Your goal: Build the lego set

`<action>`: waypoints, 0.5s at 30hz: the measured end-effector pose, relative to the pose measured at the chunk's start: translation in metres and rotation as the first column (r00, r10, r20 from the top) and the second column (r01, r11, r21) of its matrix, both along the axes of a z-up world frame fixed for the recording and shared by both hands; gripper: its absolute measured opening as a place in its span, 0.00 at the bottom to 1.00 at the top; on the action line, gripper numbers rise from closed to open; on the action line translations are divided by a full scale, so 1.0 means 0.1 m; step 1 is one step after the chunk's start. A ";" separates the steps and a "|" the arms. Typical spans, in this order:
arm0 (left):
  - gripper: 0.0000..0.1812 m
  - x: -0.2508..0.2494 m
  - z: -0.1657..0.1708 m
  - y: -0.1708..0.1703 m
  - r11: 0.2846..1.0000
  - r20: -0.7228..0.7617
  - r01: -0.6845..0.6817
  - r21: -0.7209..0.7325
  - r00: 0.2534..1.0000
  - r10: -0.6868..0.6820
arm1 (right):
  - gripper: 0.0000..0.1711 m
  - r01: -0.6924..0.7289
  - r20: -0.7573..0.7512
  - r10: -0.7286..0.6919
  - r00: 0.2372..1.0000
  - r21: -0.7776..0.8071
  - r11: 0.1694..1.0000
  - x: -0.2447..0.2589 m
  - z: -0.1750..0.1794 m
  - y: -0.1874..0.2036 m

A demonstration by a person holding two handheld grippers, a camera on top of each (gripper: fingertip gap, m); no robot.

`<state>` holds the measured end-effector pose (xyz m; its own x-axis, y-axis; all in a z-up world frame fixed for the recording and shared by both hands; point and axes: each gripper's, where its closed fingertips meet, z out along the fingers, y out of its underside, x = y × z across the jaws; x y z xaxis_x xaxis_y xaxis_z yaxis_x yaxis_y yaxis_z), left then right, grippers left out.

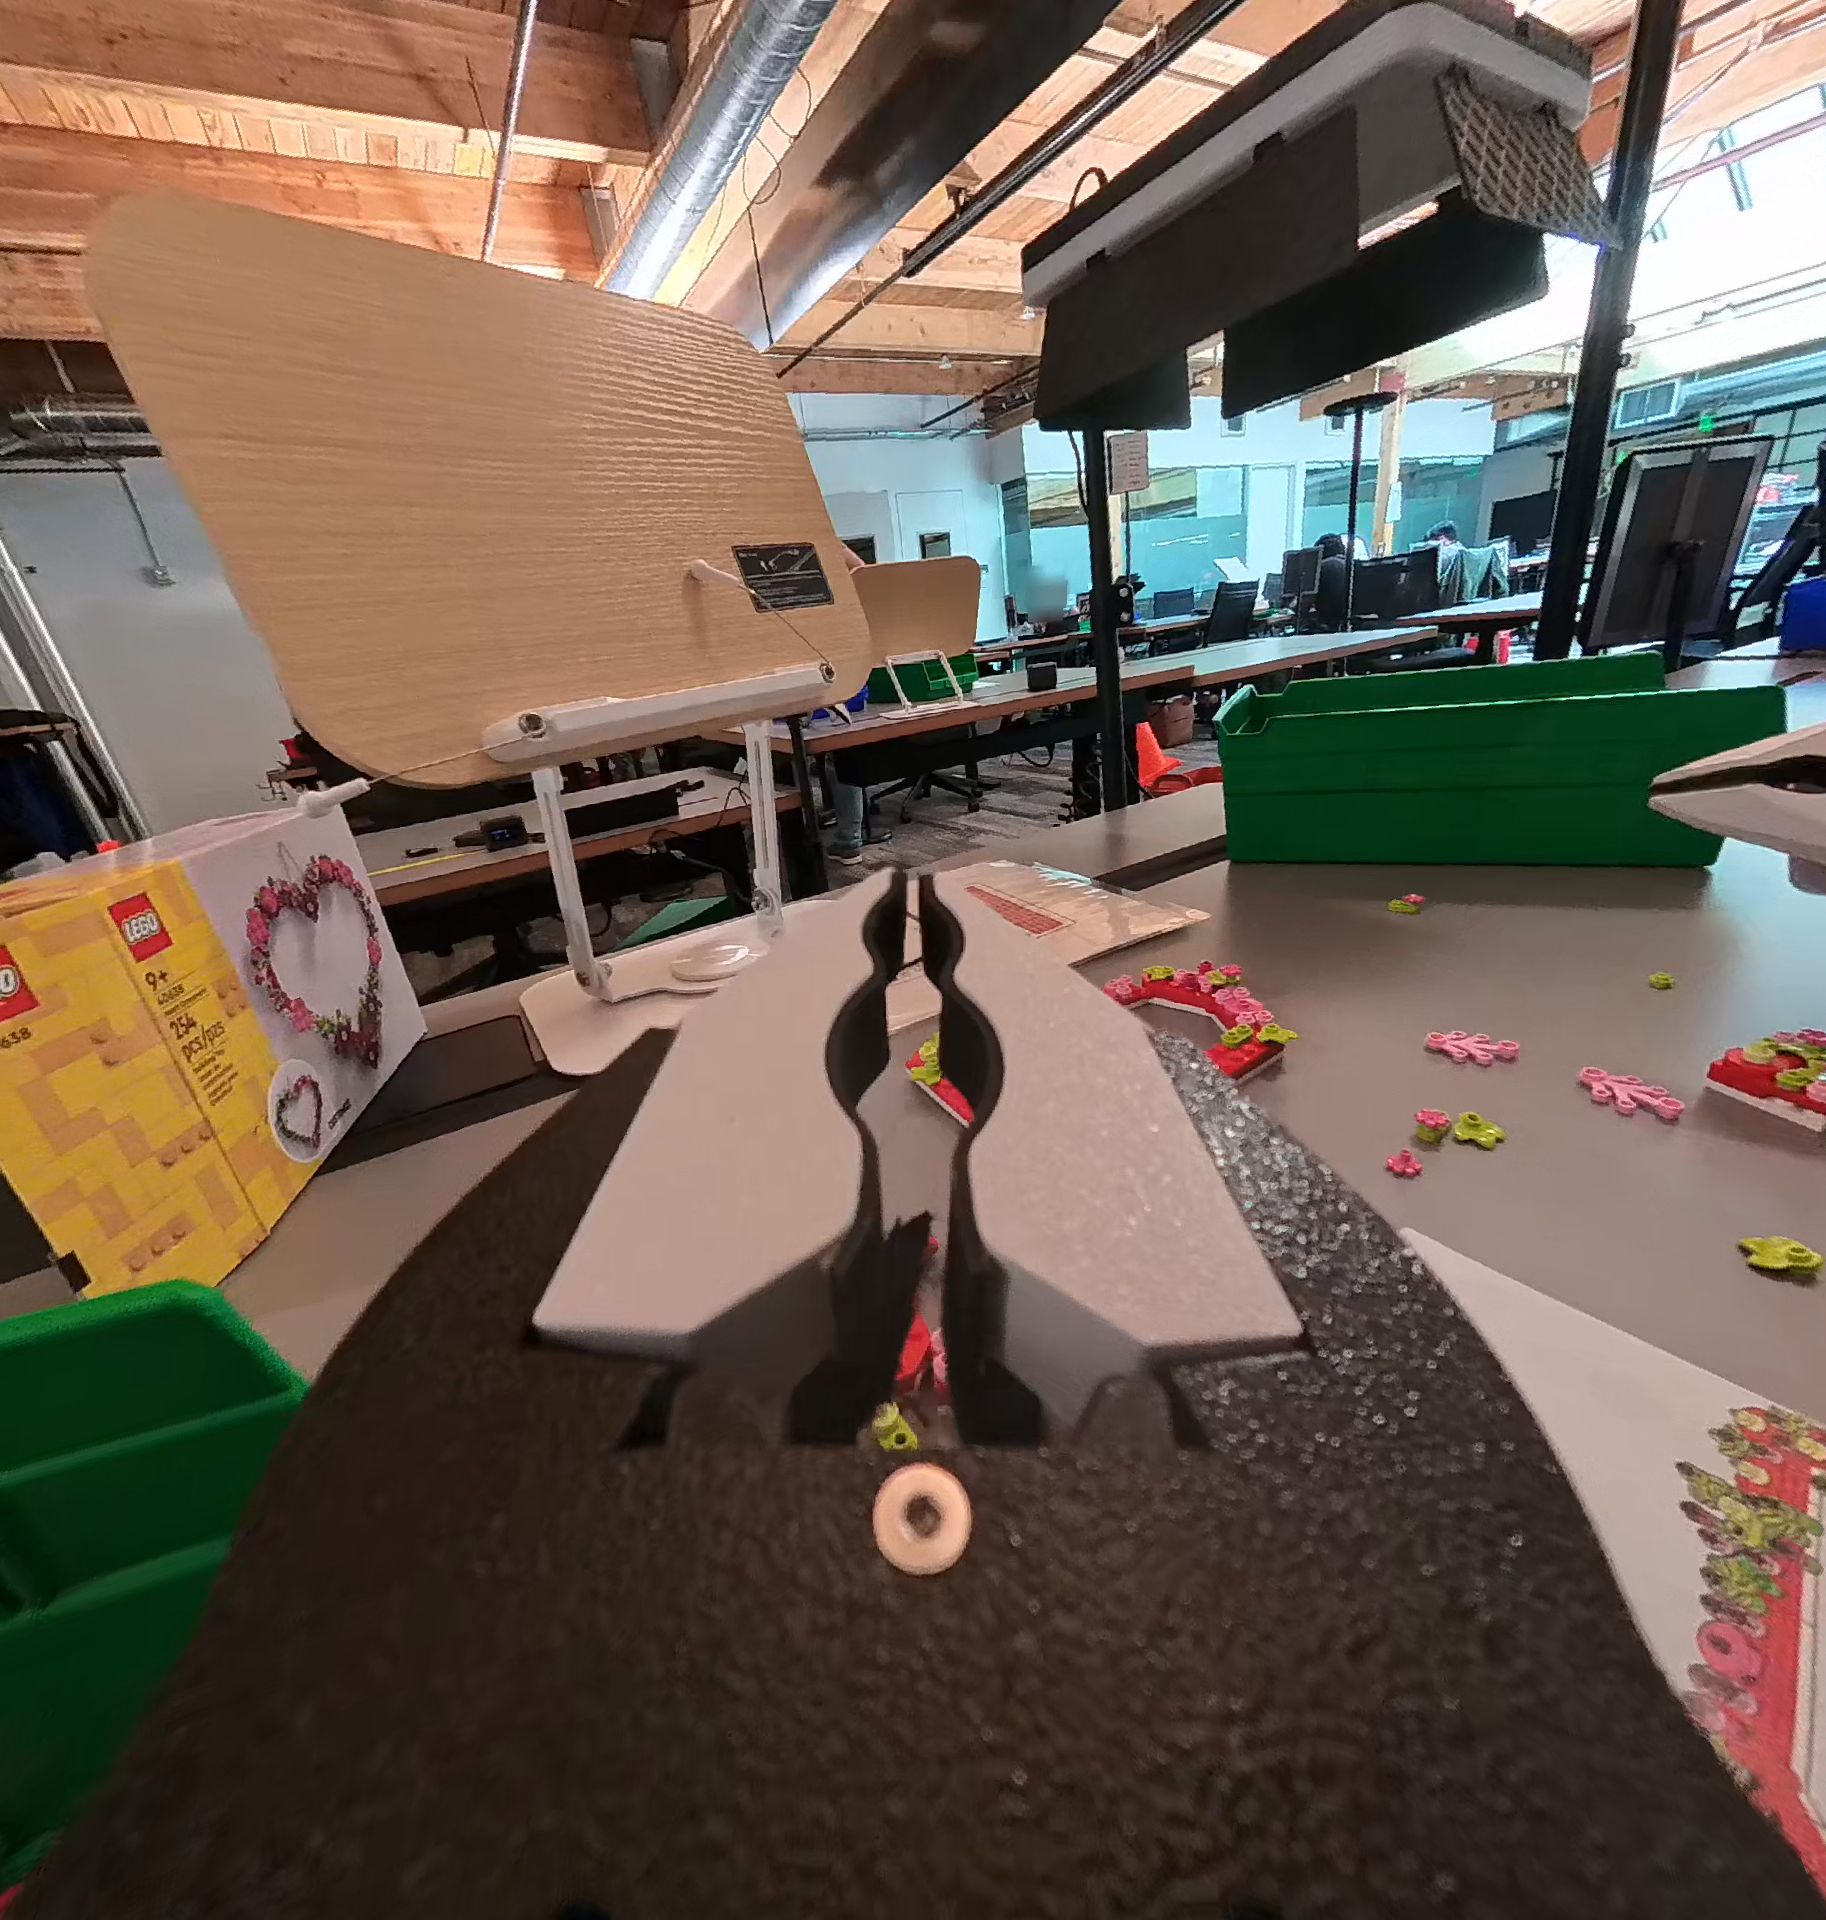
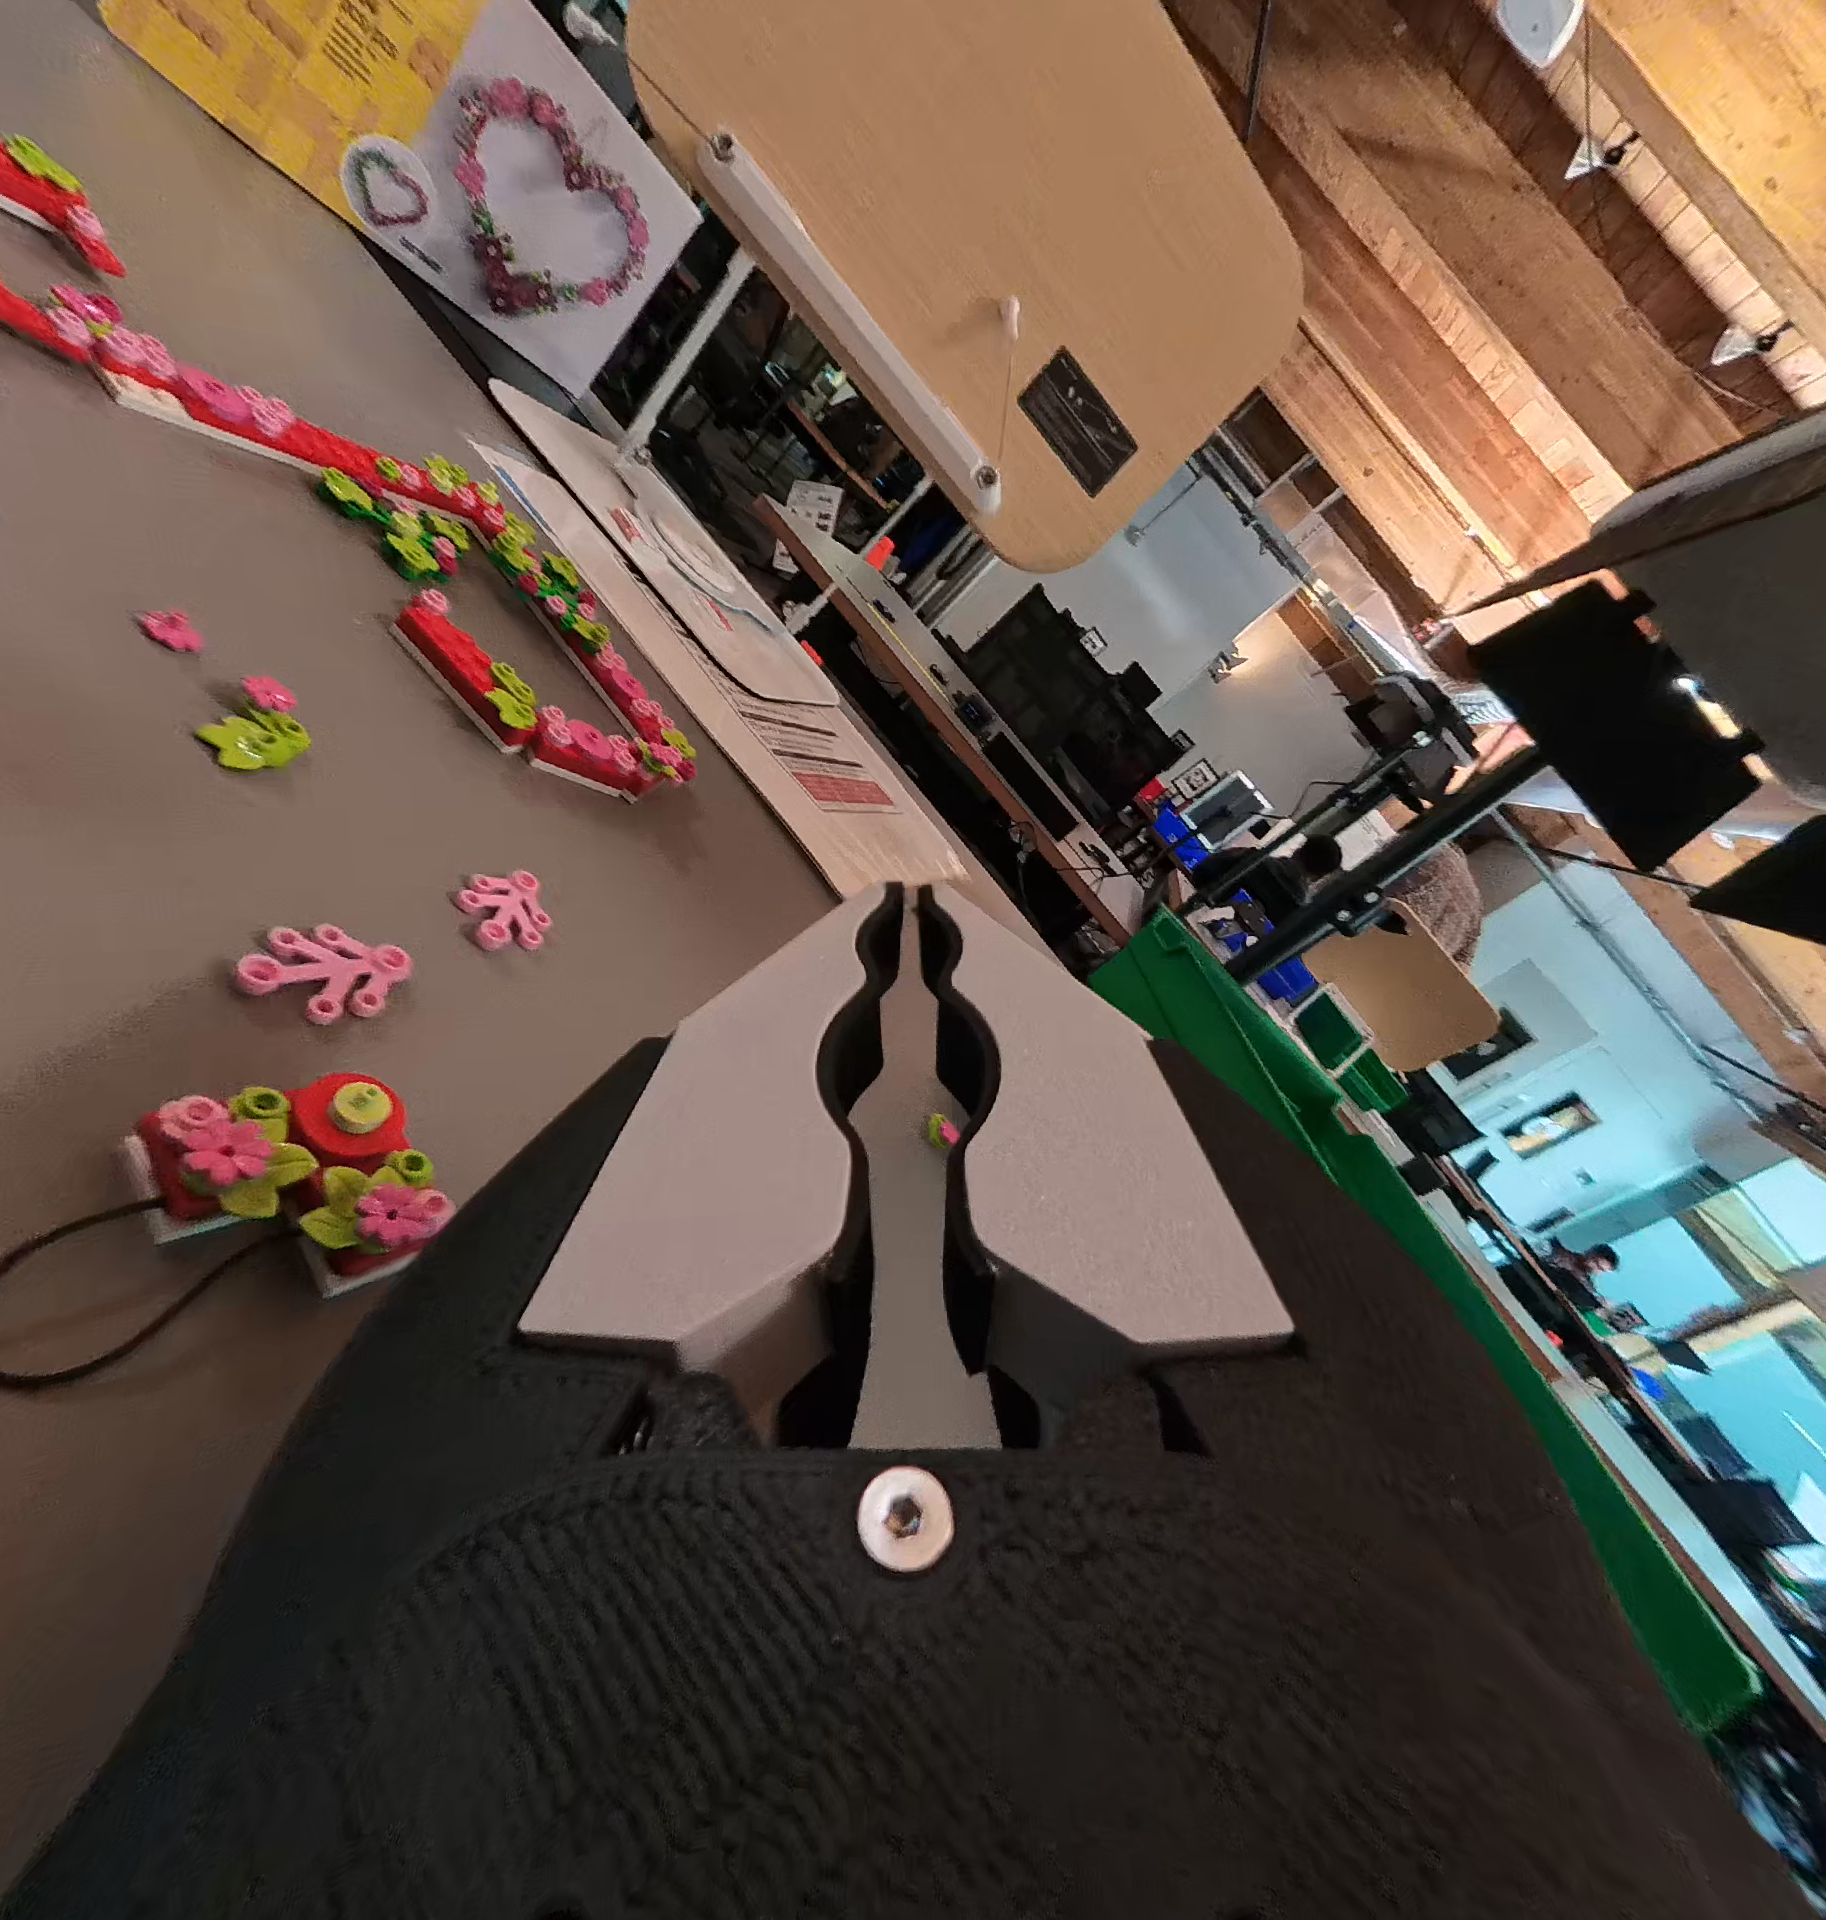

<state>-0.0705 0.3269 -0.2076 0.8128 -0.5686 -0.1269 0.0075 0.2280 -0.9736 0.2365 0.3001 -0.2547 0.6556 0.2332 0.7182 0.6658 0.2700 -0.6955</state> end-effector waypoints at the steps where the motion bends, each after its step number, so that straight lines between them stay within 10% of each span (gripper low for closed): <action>1: 0.00 0.01 -0.01 0.00 1.000 -0.007 0.001 0.001 1.000 -0.001 | 0.01 -0.030 -0.008 0.030 1.000 -0.010 1.000 -0.04 0.00 -0.02; 7: 0.00 0.01 0.01 -0.01 1.000 0.002 0.010 0.002 1.000 -0.010 | 0.08 -0.517 -0.178 0.486 0.856 -0.350 0.781 -0.84 -0.13 -0.48; 15: 0.00 0.08 -0.02 -0.03 1.000 -0.038 0.018 0.009 0.999 -0.018 | 0.13 -0.593 -0.188 0.611 0.769 -0.564 0.574 -1.26 -0.42 -0.83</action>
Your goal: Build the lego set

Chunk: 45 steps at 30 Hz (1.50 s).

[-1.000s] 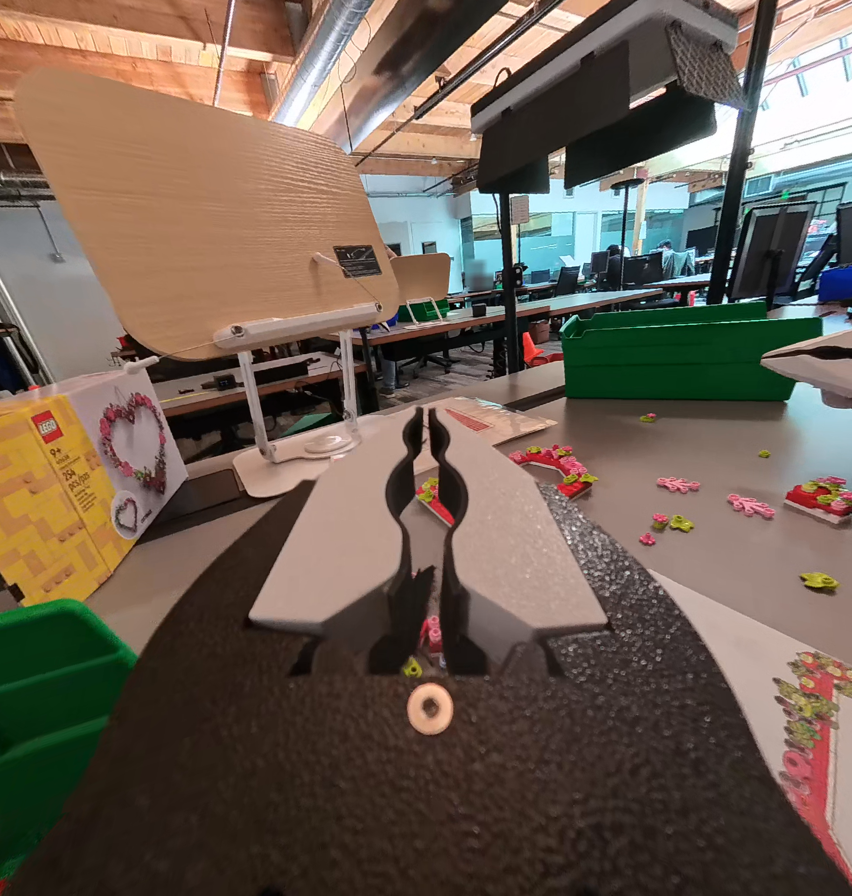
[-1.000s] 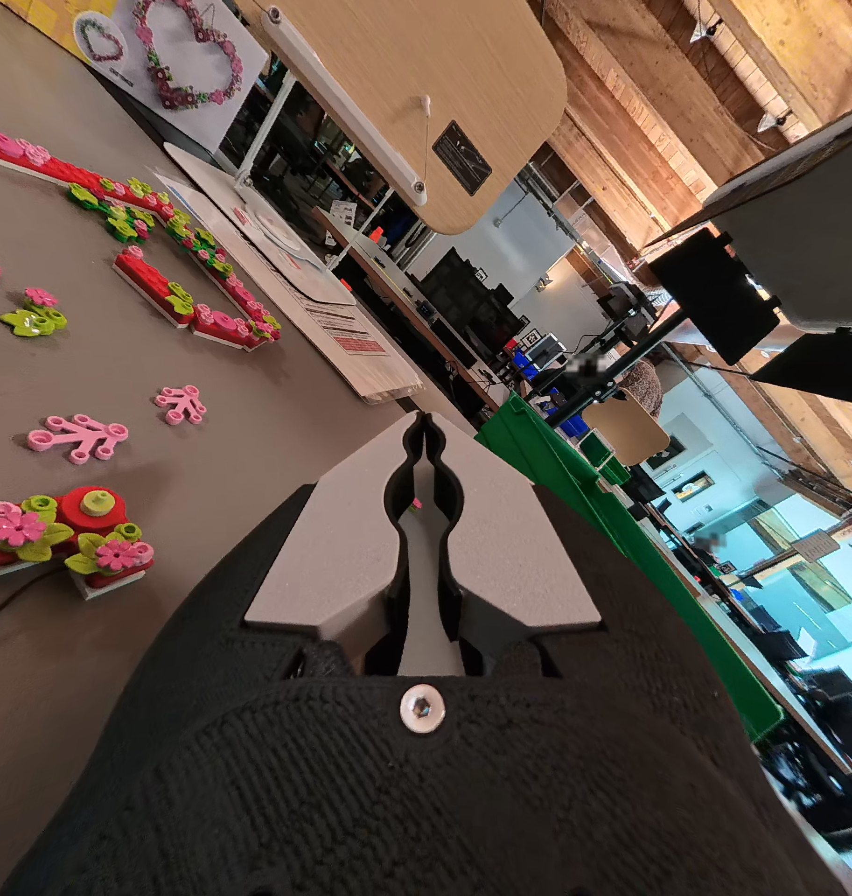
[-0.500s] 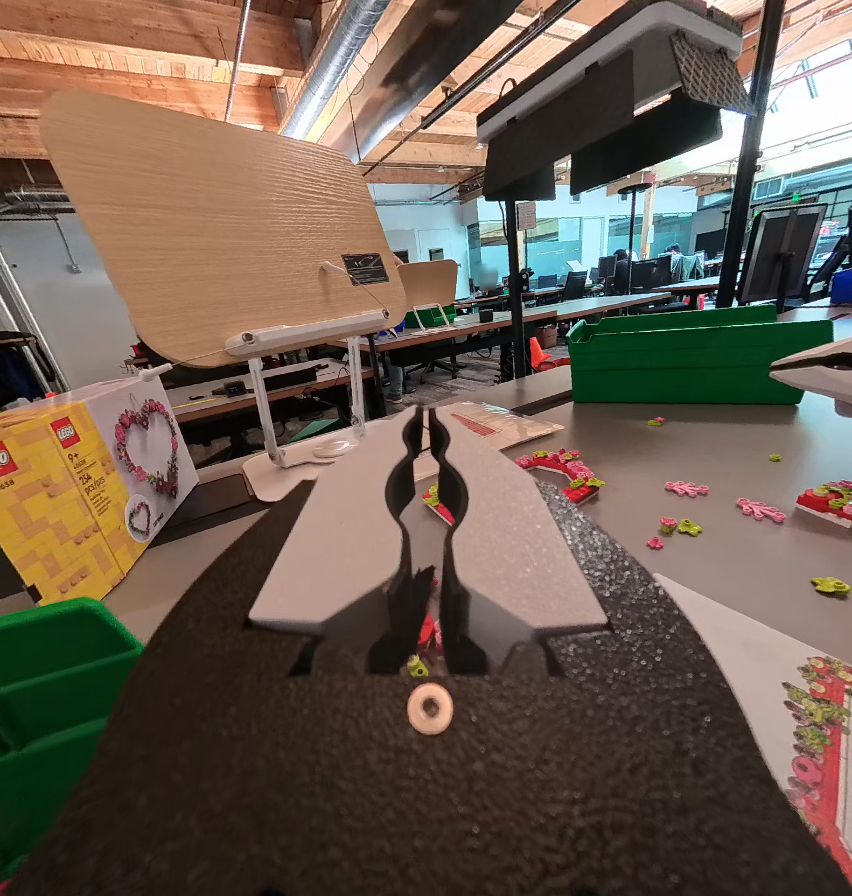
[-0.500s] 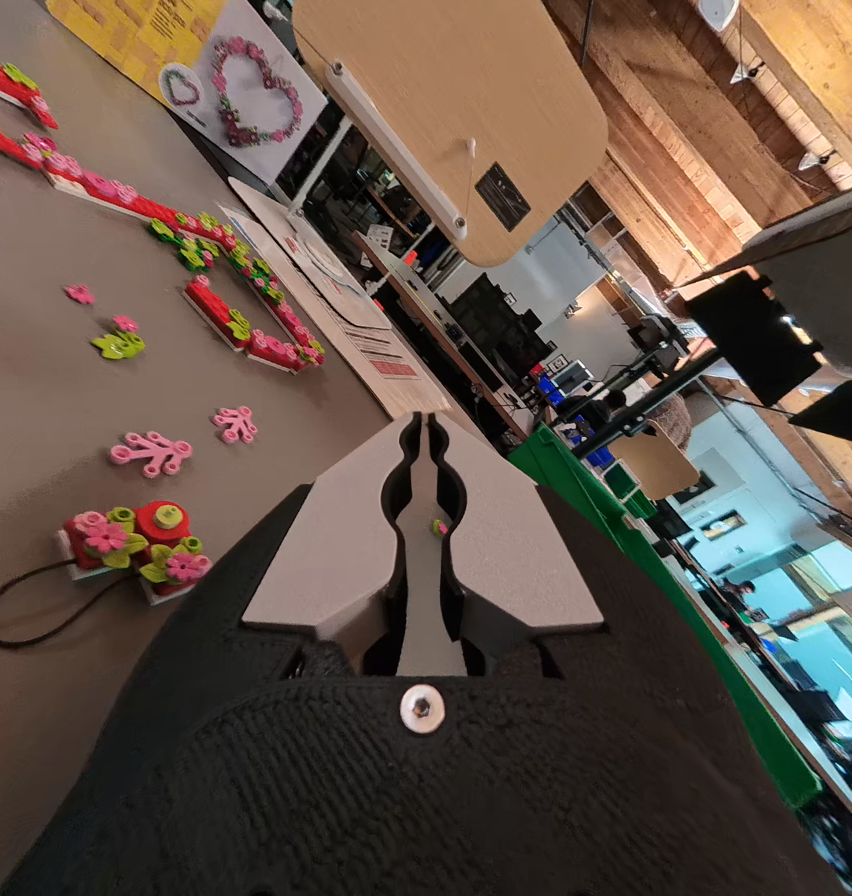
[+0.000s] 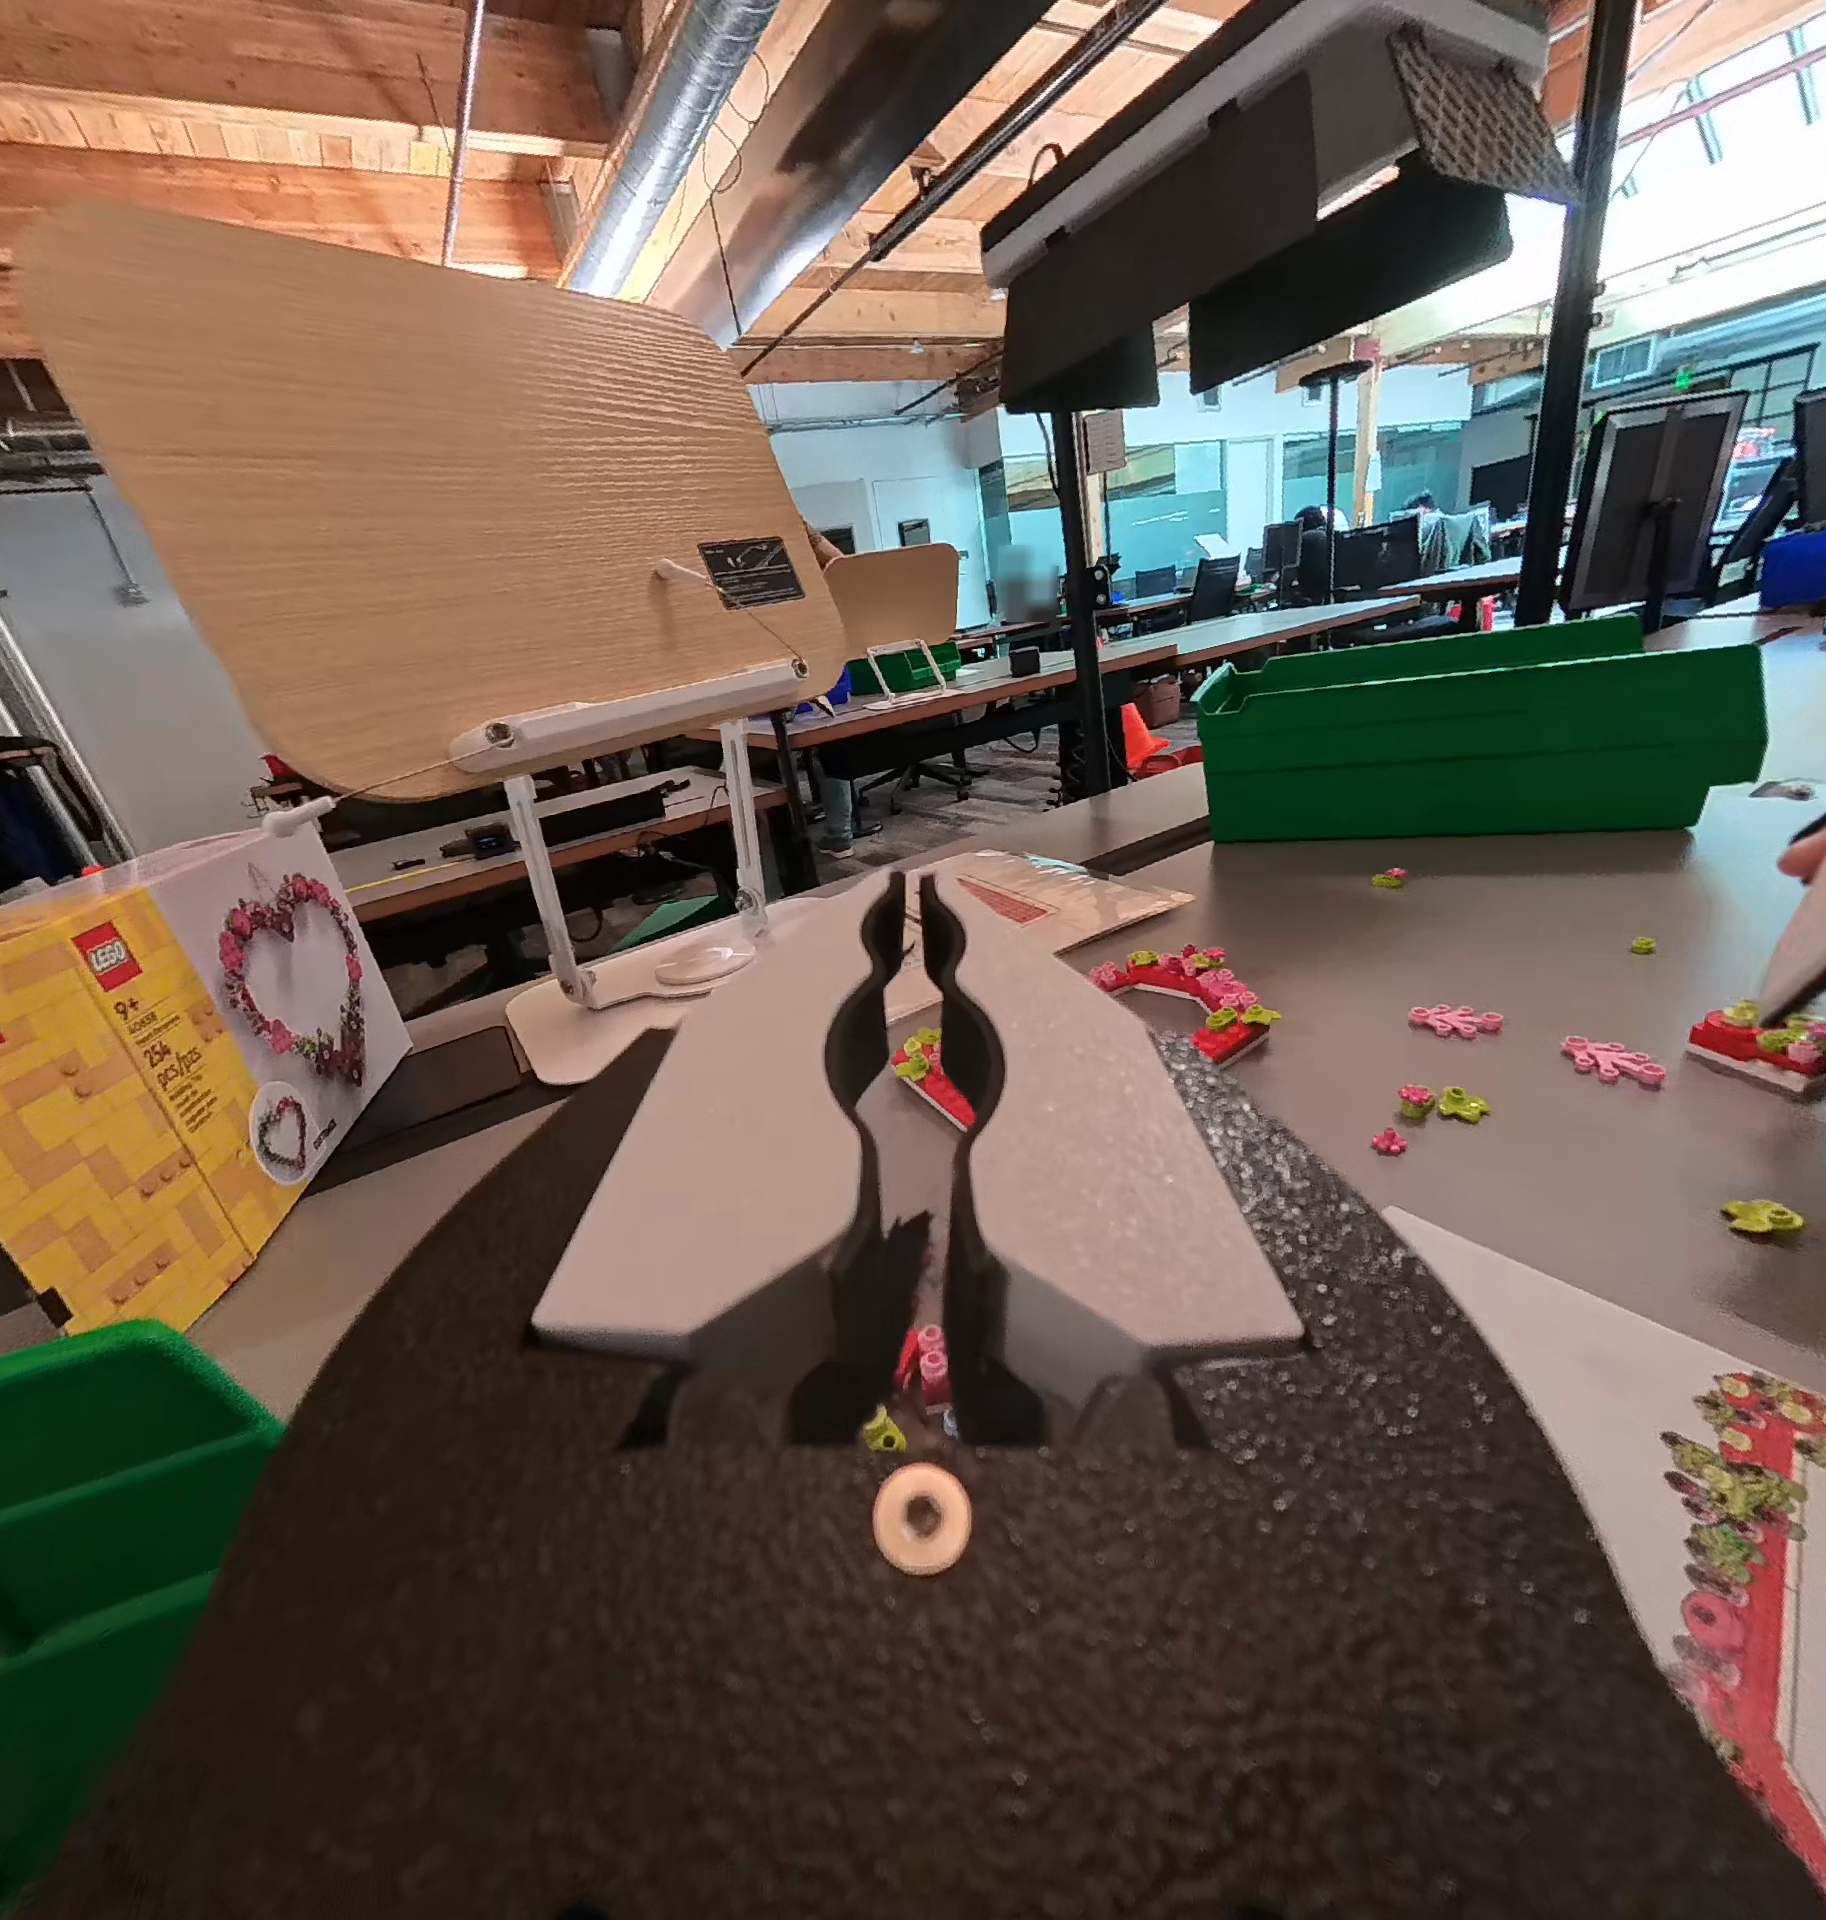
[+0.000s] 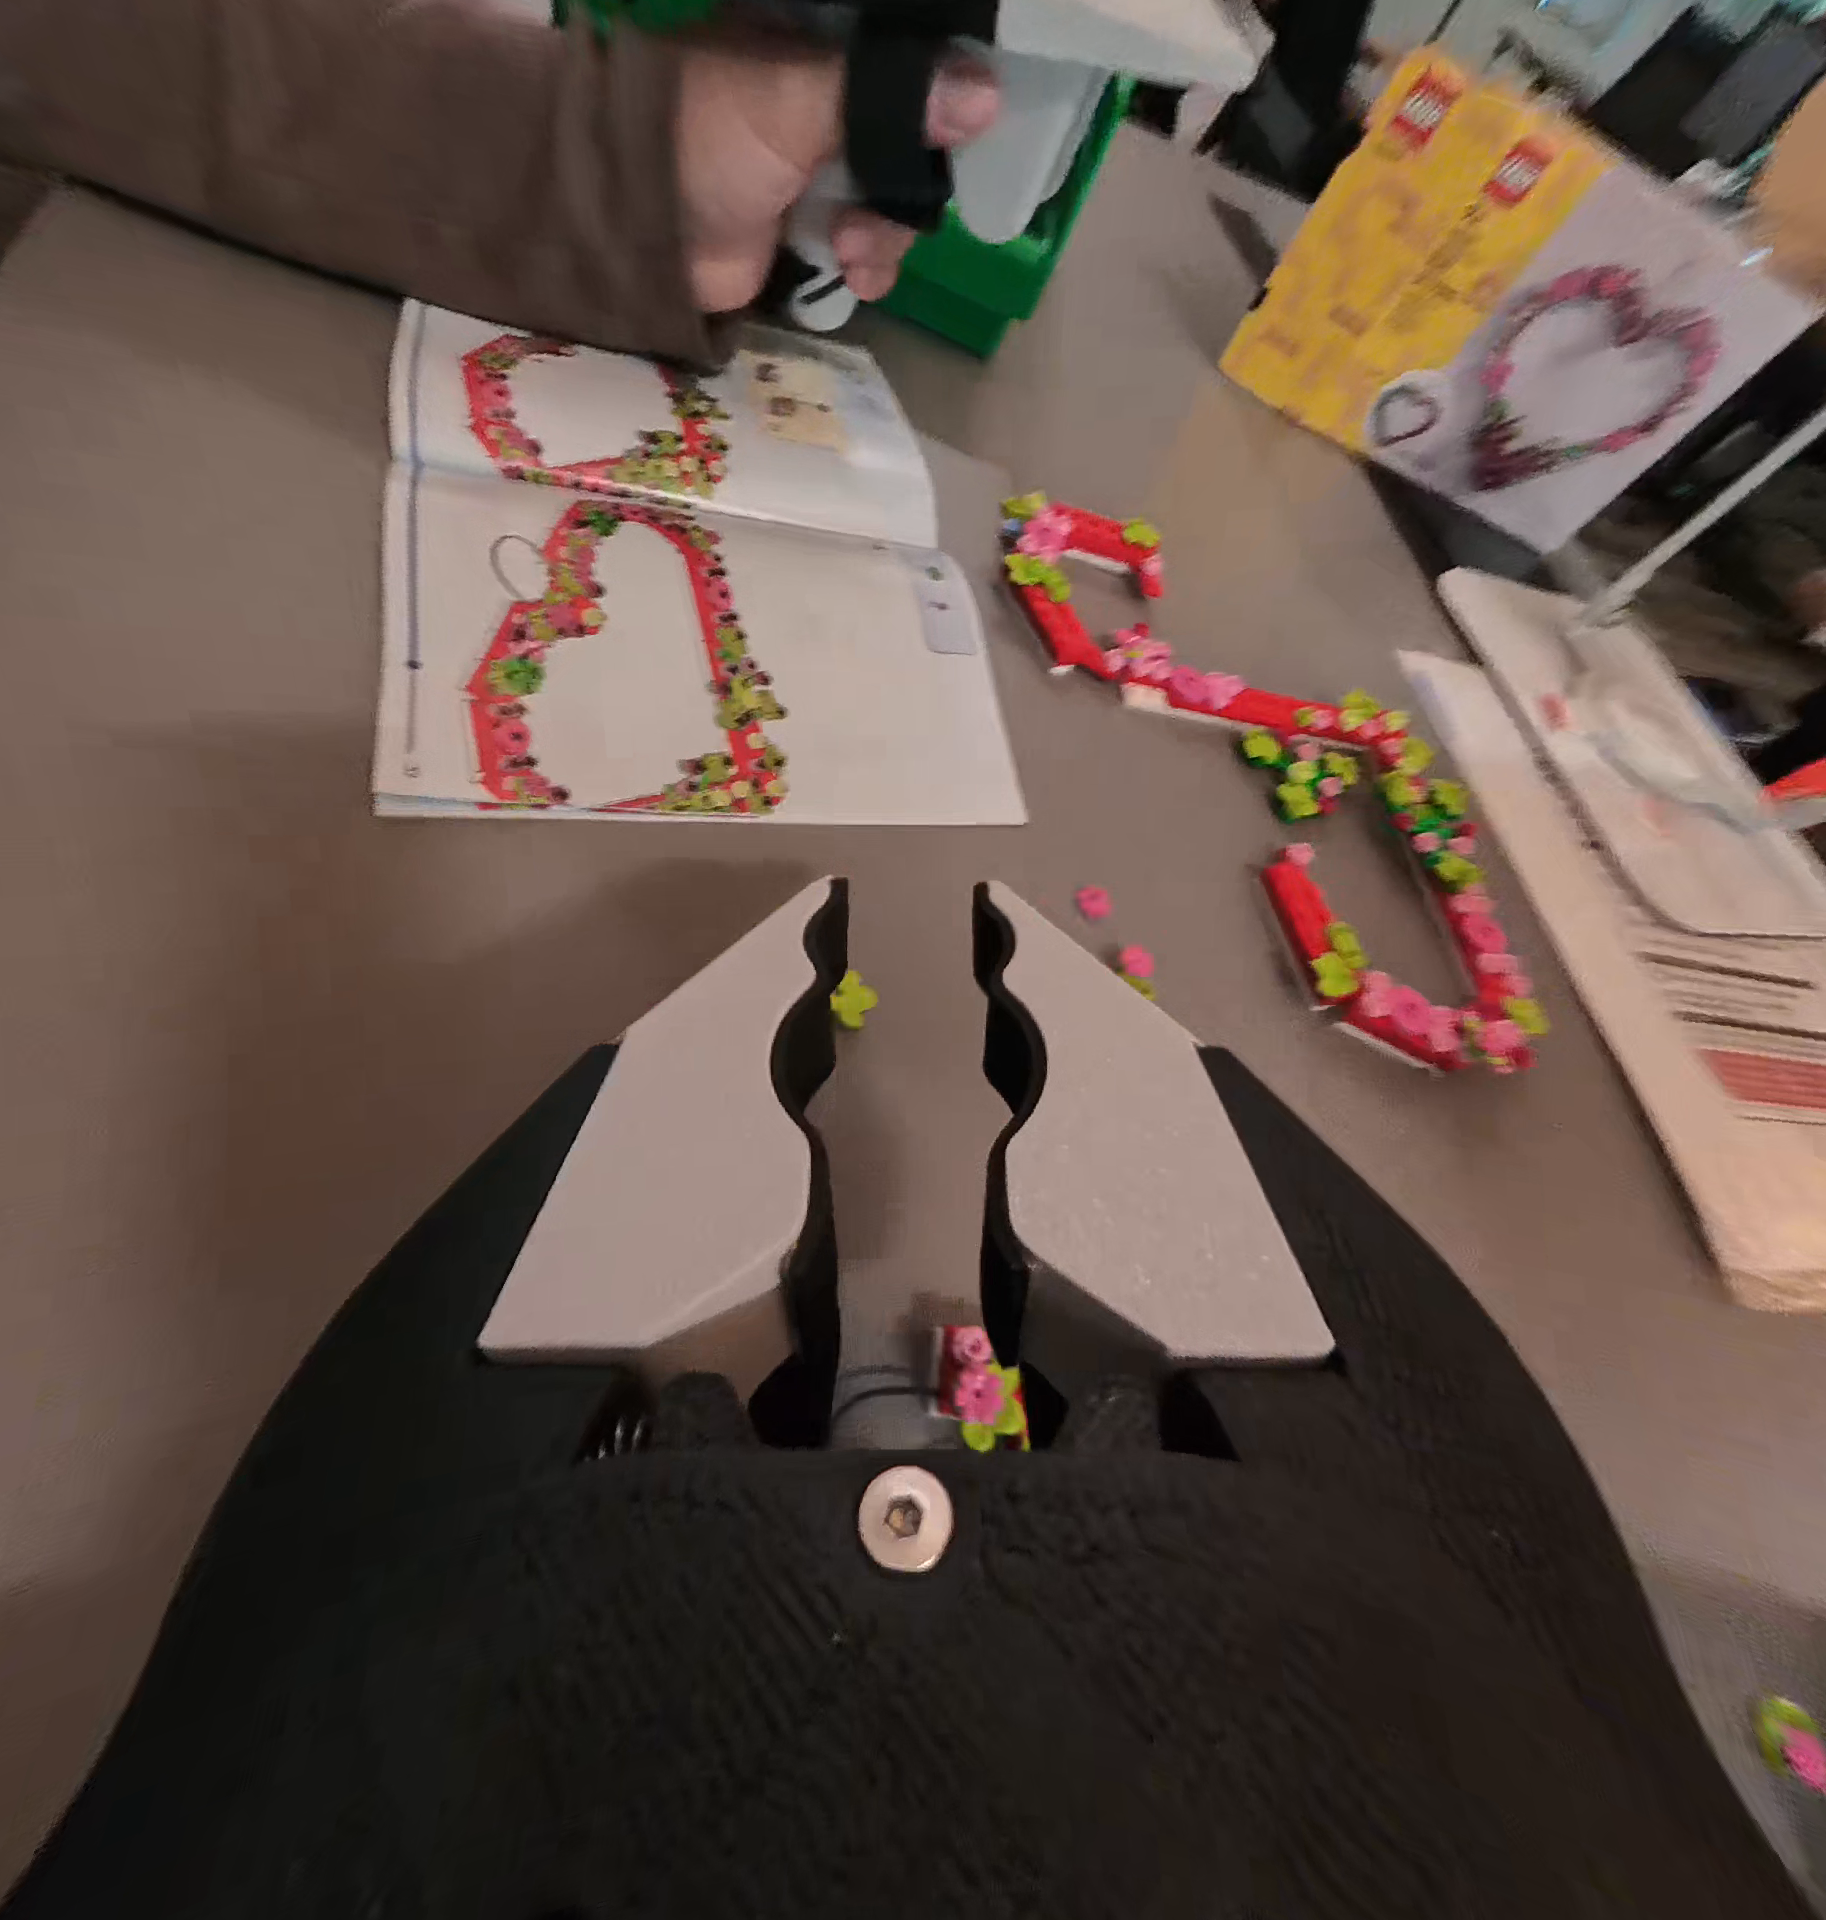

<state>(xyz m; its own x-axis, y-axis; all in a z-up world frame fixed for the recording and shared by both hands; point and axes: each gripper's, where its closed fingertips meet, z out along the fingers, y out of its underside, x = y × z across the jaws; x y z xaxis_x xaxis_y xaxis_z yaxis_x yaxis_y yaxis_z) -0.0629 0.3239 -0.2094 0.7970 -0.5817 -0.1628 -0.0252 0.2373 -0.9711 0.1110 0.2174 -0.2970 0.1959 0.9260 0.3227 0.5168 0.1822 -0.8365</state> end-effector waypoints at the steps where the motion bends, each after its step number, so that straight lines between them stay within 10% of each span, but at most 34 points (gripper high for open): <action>1: 0.00 0.01 0.00 -0.01 1.000 -0.008 0.002 0.003 1.000 -0.002 | 0.13 -0.008 0.018 0.009 1.000 -0.039 0.999 -0.01 -0.05 -0.02; 45: 0.00 0.06 -0.02 -0.02 1.000 -0.042 0.015 0.009 0.999 -0.015 | 0.07 0.047 0.175 0.001 0.985 -0.274 0.961 0.01 -0.41 -0.07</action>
